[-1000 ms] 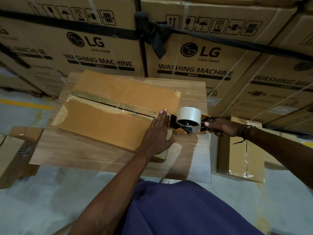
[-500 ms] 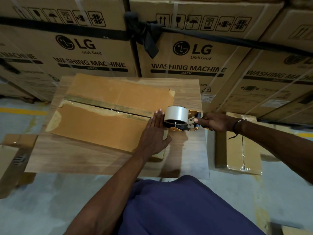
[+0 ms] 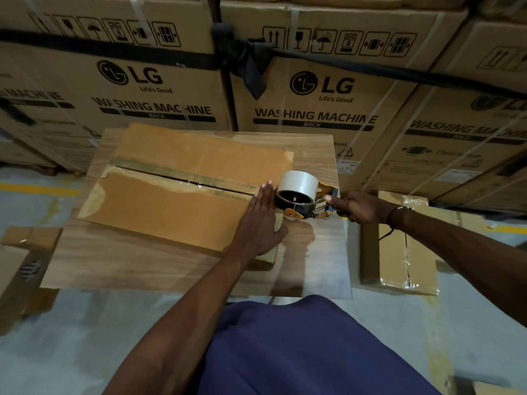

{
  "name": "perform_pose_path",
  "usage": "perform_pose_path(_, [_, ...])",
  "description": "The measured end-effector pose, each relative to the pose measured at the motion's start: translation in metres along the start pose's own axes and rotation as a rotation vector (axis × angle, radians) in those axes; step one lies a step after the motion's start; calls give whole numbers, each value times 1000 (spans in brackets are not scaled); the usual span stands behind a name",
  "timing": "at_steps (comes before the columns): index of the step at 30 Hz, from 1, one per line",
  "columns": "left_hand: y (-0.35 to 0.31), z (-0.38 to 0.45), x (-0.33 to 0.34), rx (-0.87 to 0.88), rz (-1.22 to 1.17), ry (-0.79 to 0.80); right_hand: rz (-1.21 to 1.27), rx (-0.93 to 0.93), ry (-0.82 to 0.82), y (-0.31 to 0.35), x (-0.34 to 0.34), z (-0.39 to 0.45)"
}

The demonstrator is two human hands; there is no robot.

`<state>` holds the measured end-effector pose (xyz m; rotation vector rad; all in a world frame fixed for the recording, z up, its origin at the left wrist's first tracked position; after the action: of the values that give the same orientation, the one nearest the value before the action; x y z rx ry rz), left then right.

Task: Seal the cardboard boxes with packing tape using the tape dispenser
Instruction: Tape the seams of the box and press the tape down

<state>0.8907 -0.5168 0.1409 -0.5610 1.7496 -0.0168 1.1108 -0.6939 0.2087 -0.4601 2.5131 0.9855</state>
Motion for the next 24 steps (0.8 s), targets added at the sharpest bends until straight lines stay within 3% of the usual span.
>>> perform_pose_path(8, [-1,0,0,-7,2,3,48,11,-7,2,7,2])
perform_pose_path(12, [-1,-5,0,2,40,-11,-22,39,-171,-28,-3,-1])
perform_pose_path(16, [0,-7,3,-9,53,-24,122,102,-235,-67,5,-13])
perform_pose_path(24, [0,-4,4,-19,62,-20,127,193,-462,-64,54,29])
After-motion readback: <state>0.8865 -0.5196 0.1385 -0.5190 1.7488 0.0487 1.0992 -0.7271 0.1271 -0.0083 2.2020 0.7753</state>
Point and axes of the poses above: each hand's wrist, its own z-axis towards the middle knuckle, its own x-axis out of the palm, y = z × x, the point moved 2 cm from there along z, towards the middle knuckle, and after that the axes turned 11 degrees about y, right-handed, at the moved point
